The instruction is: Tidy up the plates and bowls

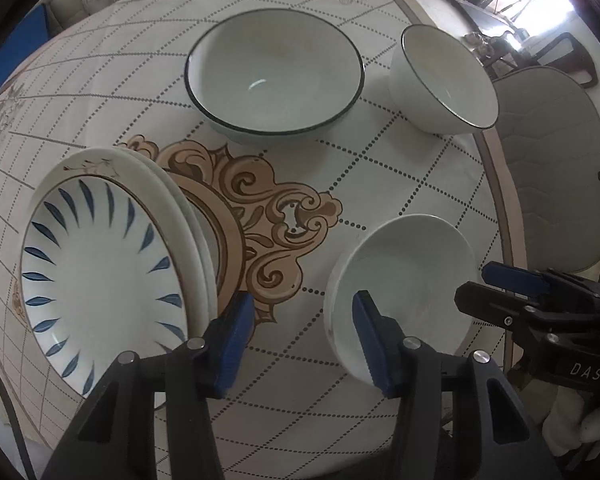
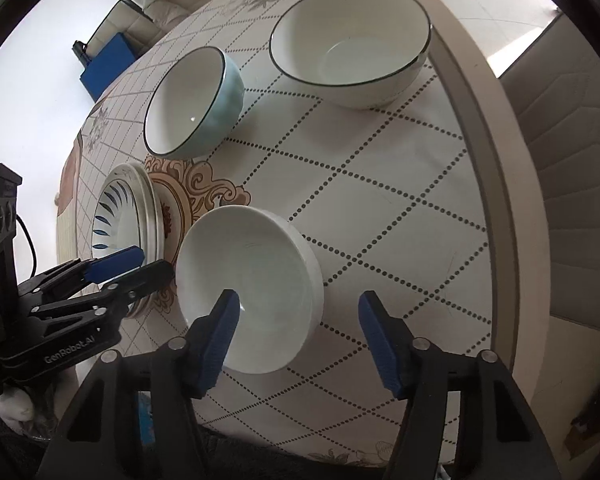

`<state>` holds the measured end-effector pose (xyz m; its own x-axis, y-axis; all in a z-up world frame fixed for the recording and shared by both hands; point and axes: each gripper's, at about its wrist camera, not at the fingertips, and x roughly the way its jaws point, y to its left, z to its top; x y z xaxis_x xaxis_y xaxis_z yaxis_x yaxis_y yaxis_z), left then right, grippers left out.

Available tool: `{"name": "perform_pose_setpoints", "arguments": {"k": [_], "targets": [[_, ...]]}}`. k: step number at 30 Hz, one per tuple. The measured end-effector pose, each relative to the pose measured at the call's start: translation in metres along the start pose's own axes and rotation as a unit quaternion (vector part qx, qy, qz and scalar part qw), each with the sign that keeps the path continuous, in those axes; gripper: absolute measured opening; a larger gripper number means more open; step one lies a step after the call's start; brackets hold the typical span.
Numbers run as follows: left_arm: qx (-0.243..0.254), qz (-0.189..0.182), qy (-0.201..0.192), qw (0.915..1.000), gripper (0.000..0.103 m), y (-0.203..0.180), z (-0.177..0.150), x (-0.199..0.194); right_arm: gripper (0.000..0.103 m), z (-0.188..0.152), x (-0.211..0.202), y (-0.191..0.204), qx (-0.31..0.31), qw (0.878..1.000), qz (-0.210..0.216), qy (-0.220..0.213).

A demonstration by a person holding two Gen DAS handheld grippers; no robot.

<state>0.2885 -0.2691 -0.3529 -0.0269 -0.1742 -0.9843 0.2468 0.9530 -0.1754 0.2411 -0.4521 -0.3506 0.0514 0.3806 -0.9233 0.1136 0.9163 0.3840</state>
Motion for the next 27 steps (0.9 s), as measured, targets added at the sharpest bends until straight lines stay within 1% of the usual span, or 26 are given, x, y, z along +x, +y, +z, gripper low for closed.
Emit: {"name": "perform_pose_setpoints", "arguments": {"k": [1, 2, 3, 4, 5, 6, 7, 10, 15, 20, 23, 27], "targets": [[-0.007, -0.001, 0.006, 1.0, 0.043, -0.001, 0.001, 0.006, 0.058, 0.005, 0.008, -0.002, -0.007, 1.0, 0.004, 0.012], [-0.013, -0.002, 0.011, 0.9999, 0.039, -0.002, 0.002, 0.01, 0.054, 0.008, 0.015, -0.003, -0.011, 1.0, 0.01, 0.023], [-0.018, -0.001, 0.016, 0.9997, 0.029, -0.003, 0.003, 0.014, 0.042, 0.012, 0.022, -0.005, -0.014, 0.999, 0.016, 0.034], [-0.022, -0.003, 0.021, 0.9995, 0.027, -0.005, 0.003, 0.017, 0.026, 0.015, 0.028, -0.006, -0.017, 0.999, 0.017, 0.042], [-0.024, -0.002, 0.023, 0.9994, 0.024, -0.007, 0.003, 0.018, 0.022, 0.019, 0.032, -0.006, -0.018, 0.999, 0.009, 0.043], [-0.024, -0.004, 0.024, 0.9994, 0.014, -0.01, 0.003, 0.019, 0.017, 0.021, 0.034, -0.006, -0.021, 0.999, 0.007, 0.044], [-0.023, -0.006, 0.025, 0.9994, 0.011, -0.013, 0.002, 0.019, 0.013, 0.022, 0.036, -0.006, -0.022, 0.999, 0.009, 0.046], [-0.022, 0.011, 0.018, 0.9995, 0.011, -0.019, 0.003, 0.02, 0.013, 0.028, 0.038, -0.001, -0.029, 0.998, 0.005, 0.054], [-0.037, 0.001, 0.016, 0.9992, 0.011, -0.015, 0.011, 0.019, 0.013, 0.04, 0.041, 0.003, -0.024, 0.998, 0.011, 0.054], [-0.033, 0.009, 0.018, 0.9992, 0.011, -0.016, 0.02, 0.017, 0.013, 0.047, 0.039, 0.008, -0.024, 0.998, 0.008, 0.053], [-0.034, 0.008, 0.019, 0.9992, 0.011, -0.012, 0.027, 0.019, 0.013, 0.051, 0.037, 0.009, -0.027, 0.998, 0.004, 0.052], [-0.033, 0.009, 0.016, 0.9993, 0.011, -0.019, 0.022, 0.016, 0.012, 0.053, 0.039, 0.012, -0.026, 0.998, 0.001, 0.052]]}}
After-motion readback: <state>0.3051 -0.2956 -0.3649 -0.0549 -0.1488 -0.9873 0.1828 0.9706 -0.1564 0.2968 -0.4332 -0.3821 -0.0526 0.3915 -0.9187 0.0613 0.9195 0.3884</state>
